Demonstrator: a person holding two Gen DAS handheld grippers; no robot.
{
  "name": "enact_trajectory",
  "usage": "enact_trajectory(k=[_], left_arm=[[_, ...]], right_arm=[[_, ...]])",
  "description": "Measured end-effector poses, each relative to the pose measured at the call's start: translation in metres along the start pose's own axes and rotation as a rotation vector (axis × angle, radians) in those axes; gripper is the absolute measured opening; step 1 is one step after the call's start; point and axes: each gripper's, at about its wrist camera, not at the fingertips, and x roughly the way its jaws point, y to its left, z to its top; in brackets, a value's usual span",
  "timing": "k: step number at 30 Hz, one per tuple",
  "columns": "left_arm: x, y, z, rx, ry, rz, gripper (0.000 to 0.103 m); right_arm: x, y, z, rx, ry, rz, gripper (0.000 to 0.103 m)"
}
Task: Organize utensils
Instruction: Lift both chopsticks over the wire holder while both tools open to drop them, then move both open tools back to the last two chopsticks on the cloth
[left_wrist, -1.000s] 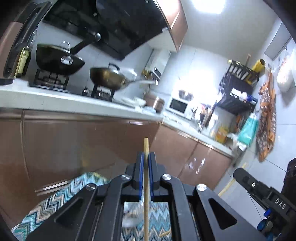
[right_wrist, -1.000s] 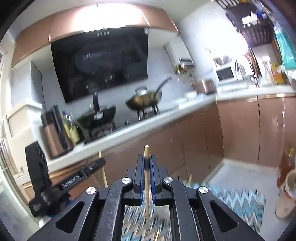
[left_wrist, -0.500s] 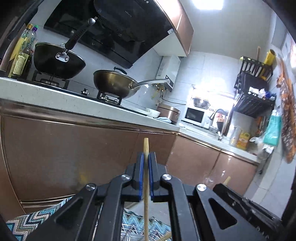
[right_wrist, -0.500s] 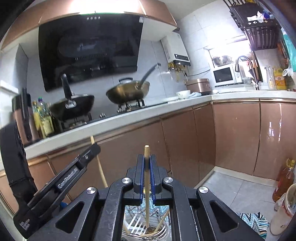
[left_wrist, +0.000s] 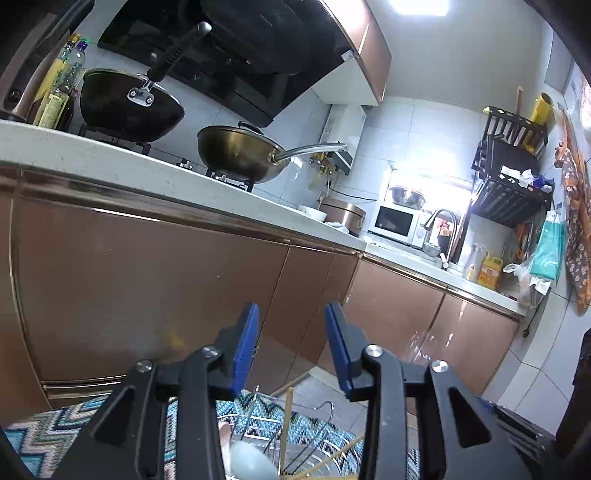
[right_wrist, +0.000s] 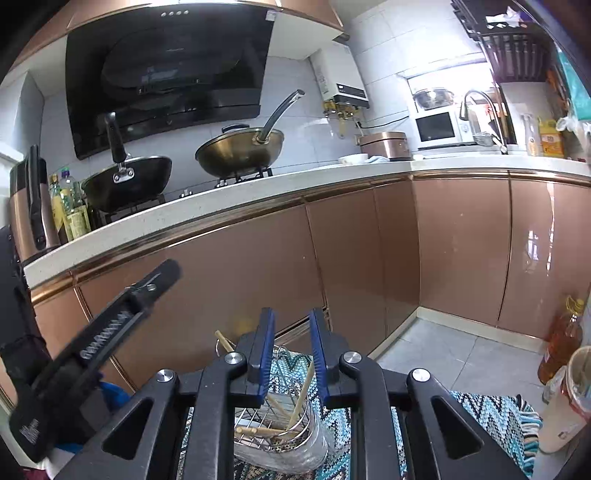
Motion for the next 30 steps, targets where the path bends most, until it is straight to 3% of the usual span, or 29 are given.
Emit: enact_trajectory(k=[5, 8, 16, 27, 30], left_arm=[[-0.05, 0.006, 0.027, 0.034, -0.034, -0.008, 0.053], [-0.078, 0.012, 0.042, 0.035, -0.049, -0.015, 0.059], [-0.169, 0.02, 0.073, 0.07, -0.084, -0.026, 0.071], [-0.262, 0.033, 0.082, 0.091, -0.084, 0.011, 0.079], [-0.285, 0.034, 0.084, 0.094, -0.102, 0.026, 0.079]], right_arm=[[-0.039, 0.008, 0.014, 0.004, -0.042, -0.002, 0.019], [-0.07, 0.014, 0.022, 0.007, -0.075, -0.01, 0.026], [-0.148, 0.047, 0.025, -0.034, -0.122, -0.06, 0.05], [-0.239, 0.1, 0.009, -0.098, -0.193, -0.133, 0.1], [-0.257, 0.111, 0.007, -0.116, -0.221, -0.145, 0.103]])
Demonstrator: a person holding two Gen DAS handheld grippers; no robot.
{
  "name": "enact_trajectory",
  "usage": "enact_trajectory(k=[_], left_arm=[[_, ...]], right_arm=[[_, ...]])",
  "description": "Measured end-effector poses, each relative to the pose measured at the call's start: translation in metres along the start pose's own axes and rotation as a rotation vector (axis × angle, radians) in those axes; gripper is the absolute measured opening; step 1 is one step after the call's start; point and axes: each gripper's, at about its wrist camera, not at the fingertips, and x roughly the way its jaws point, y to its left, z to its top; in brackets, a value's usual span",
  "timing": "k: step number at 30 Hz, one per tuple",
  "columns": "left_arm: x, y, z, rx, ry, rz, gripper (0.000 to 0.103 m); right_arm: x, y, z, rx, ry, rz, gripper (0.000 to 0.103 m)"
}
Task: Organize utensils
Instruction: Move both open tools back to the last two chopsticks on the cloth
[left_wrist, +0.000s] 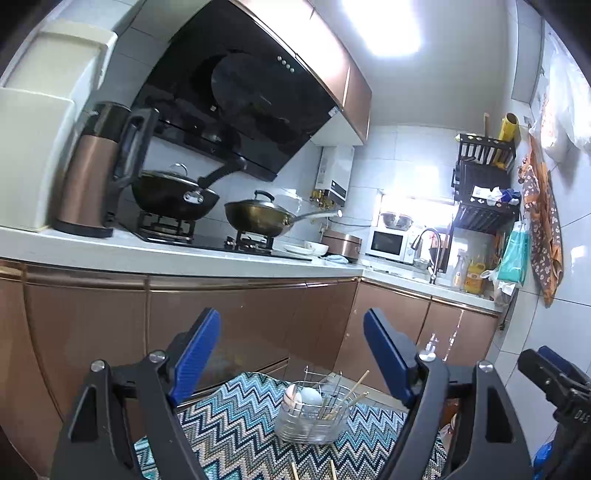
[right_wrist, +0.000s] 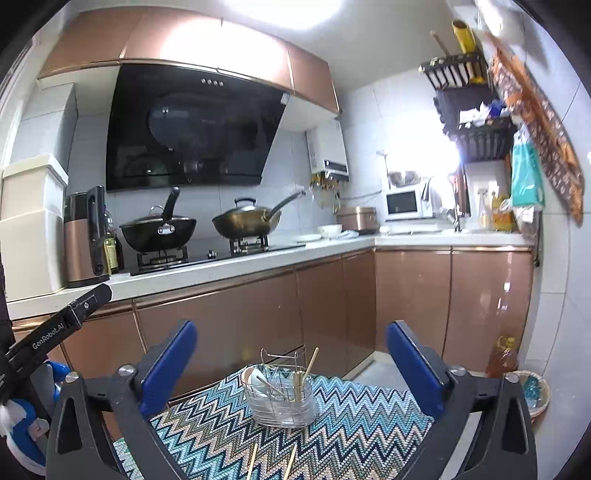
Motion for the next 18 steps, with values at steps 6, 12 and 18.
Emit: enact_trajectory(k=[6, 12, 18], left_arm=[[-0.033, 0.003, 0.011, 0.003, -0.034, 0.002, 0.079], [-0.052, 0.014, 0.016, -0.026, -0.012, -0.02, 0.079], [-0.054, 0.02, 0.015, -0.019, 0.071, -0.051, 0.079]], right_arm=[[-0.034, 0.012, 0.004, -0.005, -0.035, -0.03, 0.103], [-0.059, 0.021, 0.004, -0.017, -0.055, -0.031, 0.103], [-0.072, 0.02, 0.002, 0.039, -0.089, 0.006, 0.103]])
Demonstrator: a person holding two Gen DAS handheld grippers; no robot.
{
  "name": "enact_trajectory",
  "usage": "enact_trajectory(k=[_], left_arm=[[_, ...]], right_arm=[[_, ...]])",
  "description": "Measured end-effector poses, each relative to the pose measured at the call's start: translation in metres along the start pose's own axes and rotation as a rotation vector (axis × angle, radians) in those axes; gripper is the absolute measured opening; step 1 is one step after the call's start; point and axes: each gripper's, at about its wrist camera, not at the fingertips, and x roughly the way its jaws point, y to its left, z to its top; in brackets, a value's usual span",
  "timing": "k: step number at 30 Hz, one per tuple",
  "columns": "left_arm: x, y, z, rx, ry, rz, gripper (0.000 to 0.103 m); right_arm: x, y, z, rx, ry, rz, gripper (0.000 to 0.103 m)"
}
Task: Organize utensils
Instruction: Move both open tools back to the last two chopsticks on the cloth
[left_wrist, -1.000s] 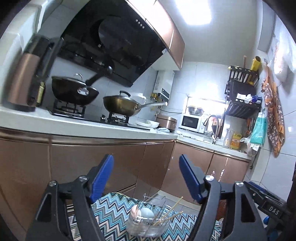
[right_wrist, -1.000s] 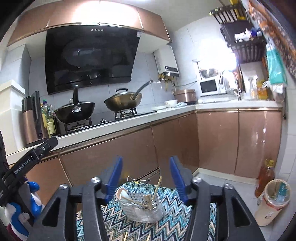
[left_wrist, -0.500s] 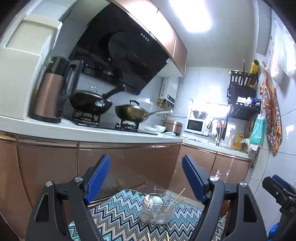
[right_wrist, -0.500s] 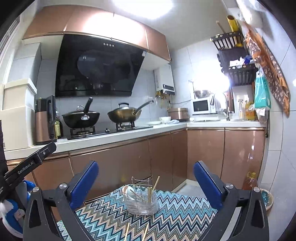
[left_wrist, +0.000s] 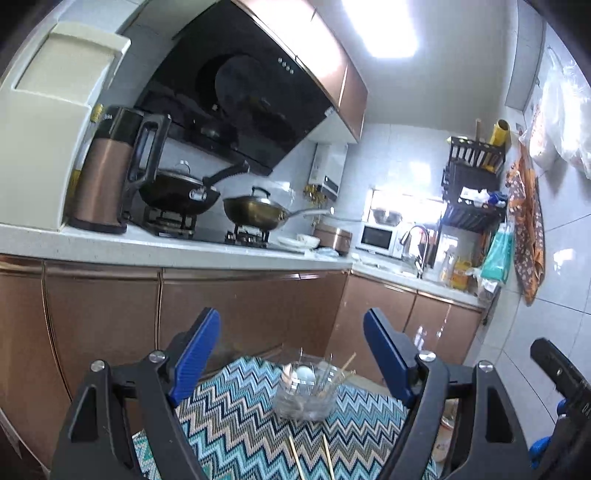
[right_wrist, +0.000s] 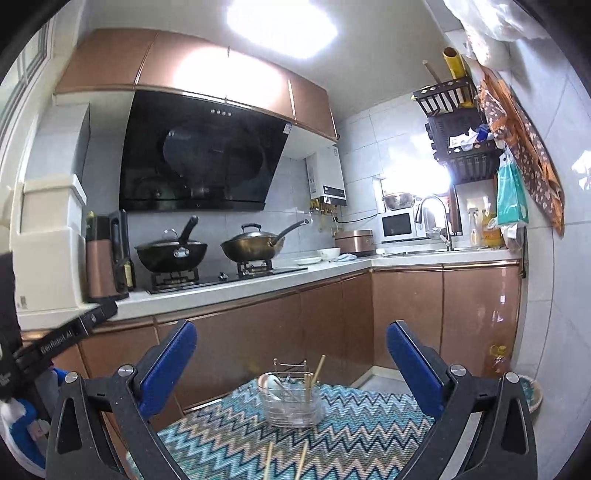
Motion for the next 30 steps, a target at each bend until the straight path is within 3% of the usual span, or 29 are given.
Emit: enact_trajectory(k=[5, 8, 10, 21, 26, 30], left_arm=[[0.014, 0.011, -0.011, -0.04, 0.085, -0.026, 0.079], [0.026, 0.013, -0.024, -0.048, 0.14, -0.037, 0.079], [0.043, 0.013, -0.038, -0.052, 0.219, -0.051, 0.079], [0.147, 0.018, -0.129, -0.09, 0.588, -0.057, 0.079], [0.189, 0.023, -0.159, -0.122, 0.714, -0.071, 0.079], [0.217, 0.022, -0.178, -0.128, 0.804, -0.087, 0.077]], right_arm=[[-0.002, -0.003, -0.007, 0.015, -0.01, 0.014, 0.103], [0.009, -0.007, -0.015, 0.02, 0.027, 0.015, 0.103], [0.019, -0.01, -0.023, 0.02, 0.067, 0.005, 0.103], [0.092, -0.037, -0.084, 0.106, 0.349, -0.015, 0.103], [0.125, -0.05, -0.107, 0.135, 0.468, -0.026, 0.103], [0.164, -0.059, -0.134, 0.143, 0.642, -0.026, 0.099]])
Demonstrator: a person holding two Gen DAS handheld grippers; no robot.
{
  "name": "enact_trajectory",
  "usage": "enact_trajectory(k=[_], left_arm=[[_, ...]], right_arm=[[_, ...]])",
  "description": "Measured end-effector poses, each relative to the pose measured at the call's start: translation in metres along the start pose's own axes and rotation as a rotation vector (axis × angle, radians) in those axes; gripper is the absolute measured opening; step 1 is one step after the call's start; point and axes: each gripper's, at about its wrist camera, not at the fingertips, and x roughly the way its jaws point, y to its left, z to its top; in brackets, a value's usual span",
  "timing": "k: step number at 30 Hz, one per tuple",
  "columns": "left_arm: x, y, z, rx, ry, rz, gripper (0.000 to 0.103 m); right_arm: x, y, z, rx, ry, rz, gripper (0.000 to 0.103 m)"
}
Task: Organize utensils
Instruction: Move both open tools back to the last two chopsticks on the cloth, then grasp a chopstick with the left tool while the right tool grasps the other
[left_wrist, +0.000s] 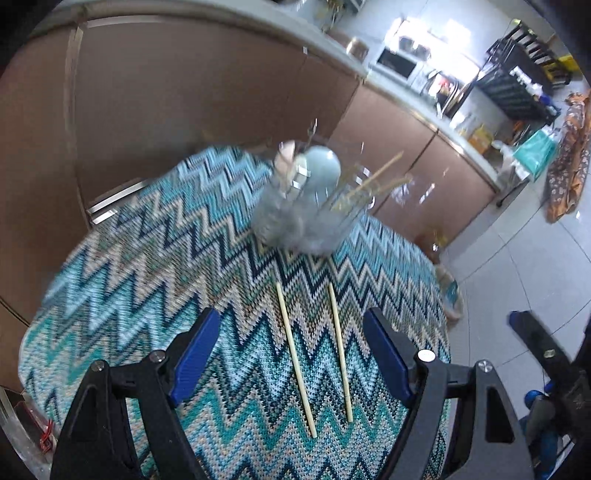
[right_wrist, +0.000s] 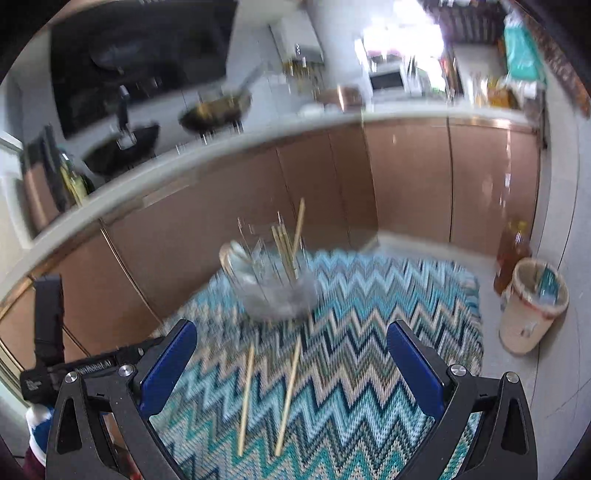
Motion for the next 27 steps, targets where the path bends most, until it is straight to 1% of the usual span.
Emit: enact_trajectory(k=[1, 2, 3, 4, 6, 7, 9, 11, 12, 13, 16, 18, 21, 25, 27], left_arm=[[0.011, 0.0, 0.002, -0.002, 0.031, -0.006, 0.075], [0.019, 0.001, 0.003, -0.003, 0.053, -0.011, 0.07], [0.029, 0.003, 0.004, -0.006, 0.082, -0.018, 0.065], [0.042, 0.004, 0.006, -0.012, 0.117, -0.029, 0.063], [0.06, 0.007, 0.008, -0.02, 0.169, -0.039, 0.053], [0.071, 0.009, 0.008, -0.027, 0.2, -0.044, 0.051], [0.09, 0.013, 0.009, -0.044, 0.251, -0.045, 0.044], [0.106, 0.016, 0.011, -0.057, 0.291, -0.045, 0.039], [0.11, 0.017, 0.01, -0.061, 0.305, -0.045, 0.036], [0.116, 0.017, 0.011, -0.061, 0.315, -0.045, 0.035], [0.128, 0.015, 0.014, -0.058, 0.34, -0.041, 0.029], [0.136, 0.015, 0.015, -0.06, 0.355, -0.045, 0.021], [0.146, 0.012, 0.017, -0.056, 0.372, -0.041, 0.017], [0.163, 0.014, 0.016, -0.067, 0.41, -0.015, 0.016], [0.171, 0.014, 0.016, -0.07, 0.426, -0.01, 0.013]], right_arm=[[0.016, -0.003, 0.0, 0.003, 0.056, 0.005, 0.092], [0.027, -0.004, 0.001, 0.009, 0.094, 0.013, 0.088], [0.041, -0.006, 0.001, 0.021, 0.144, 0.026, 0.076], [0.051, -0.009, 0.0, 0.029, 0.174, 0.034, 0.062], [0.073, -0.012, -0.001, 0.039, 0.247, 0.053, 0.052], [0.082, -0.012, -0.001, 0.043, 0.279, 0.066, 0.048], [0.097, -0.012, -0.001, 0.04, 0.33, 0.082, 0.042], [0.113, -0.01, -0.001, 0.035, 0.379, 0.097, 0.041], [0.123, -0.009, -0.002, 0.03, 0.411, 0.102, 0.039], [0.131, -0.008, -0.001, 0.023, 0.434, 0.102, 0.038], [0.154, -0.004, -0.002, 0.003, 0.493, 0.106, 0.036], [0.167, -0.002, -0.001, -0.007, 0.518, 0.106, 0.033], [0.185, 0.002, -0.001, -0.02, 0.554, 0.104, 0.027], [0.209, 0.004, -0.003, -0.04, 0.599, 0.078, 0.02], [0.221, 0.003, -0.005, -0.044, 0.621, 0.071, 0.017]])
